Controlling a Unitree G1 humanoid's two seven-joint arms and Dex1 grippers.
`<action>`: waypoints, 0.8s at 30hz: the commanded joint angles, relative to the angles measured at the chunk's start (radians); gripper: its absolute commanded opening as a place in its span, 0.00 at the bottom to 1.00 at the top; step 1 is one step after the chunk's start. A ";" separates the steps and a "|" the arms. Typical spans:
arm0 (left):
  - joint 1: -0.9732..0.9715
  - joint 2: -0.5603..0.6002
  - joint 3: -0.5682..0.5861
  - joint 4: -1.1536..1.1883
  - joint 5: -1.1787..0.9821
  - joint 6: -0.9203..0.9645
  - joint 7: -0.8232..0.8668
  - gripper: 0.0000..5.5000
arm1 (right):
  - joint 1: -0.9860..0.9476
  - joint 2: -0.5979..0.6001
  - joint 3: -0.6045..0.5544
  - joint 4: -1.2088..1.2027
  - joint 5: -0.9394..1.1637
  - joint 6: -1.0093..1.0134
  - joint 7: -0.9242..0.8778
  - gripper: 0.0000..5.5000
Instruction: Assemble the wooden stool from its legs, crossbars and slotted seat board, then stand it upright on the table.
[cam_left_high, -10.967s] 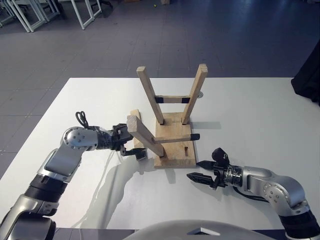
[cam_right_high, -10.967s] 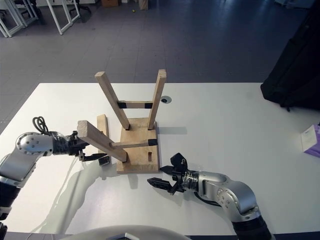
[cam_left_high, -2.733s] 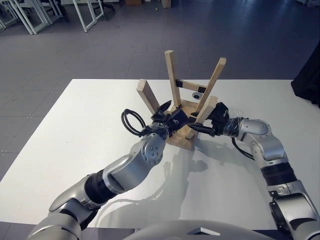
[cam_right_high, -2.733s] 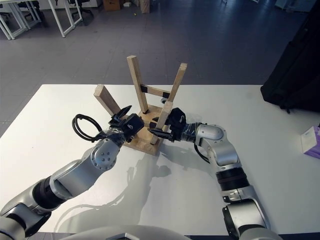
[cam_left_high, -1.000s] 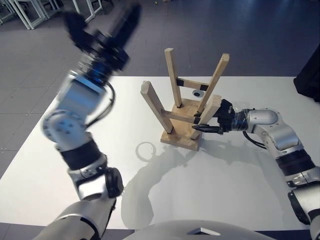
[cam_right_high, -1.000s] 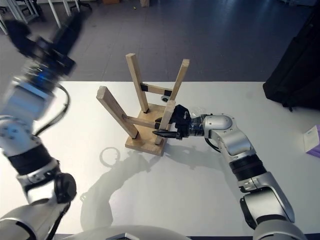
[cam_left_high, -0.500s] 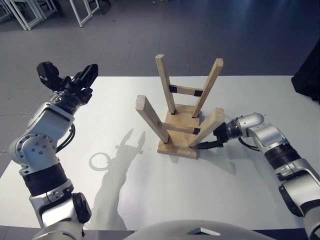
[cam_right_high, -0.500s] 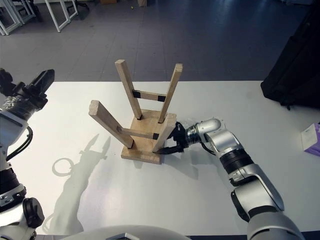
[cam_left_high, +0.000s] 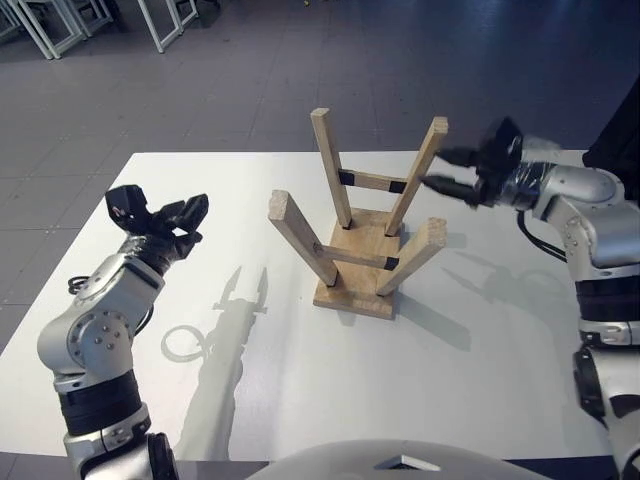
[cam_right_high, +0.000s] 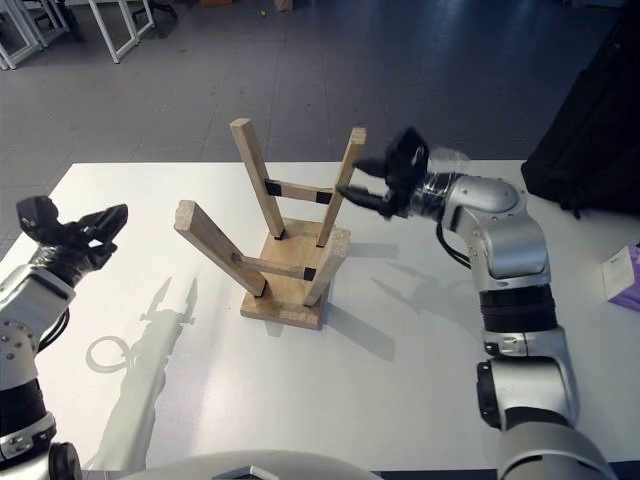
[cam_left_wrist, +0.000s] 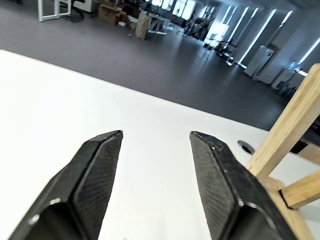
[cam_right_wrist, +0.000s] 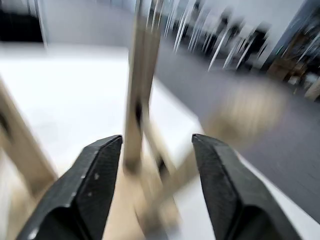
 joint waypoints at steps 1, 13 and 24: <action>0.124 -0.054 -0.048 -0.102 0.068 0.004 0.045 0.45 | 0.116 0.106 -0.173 -0.447 0.724 0.256 -0.545 0.42; 0.120 -0.089 -0.064 -0.095 0.110 0.016 0.026 0.45 | 0.131 0.067 -0.070 -0.518 1.237 0.081 -0.879 0.42; 0.094 -0.112 -0.071 -0.089 0.133 0.021 0.022 0.45 | -0.001 0.102 -0.087 -0.395 1.138 -0.033 -0.867 0.42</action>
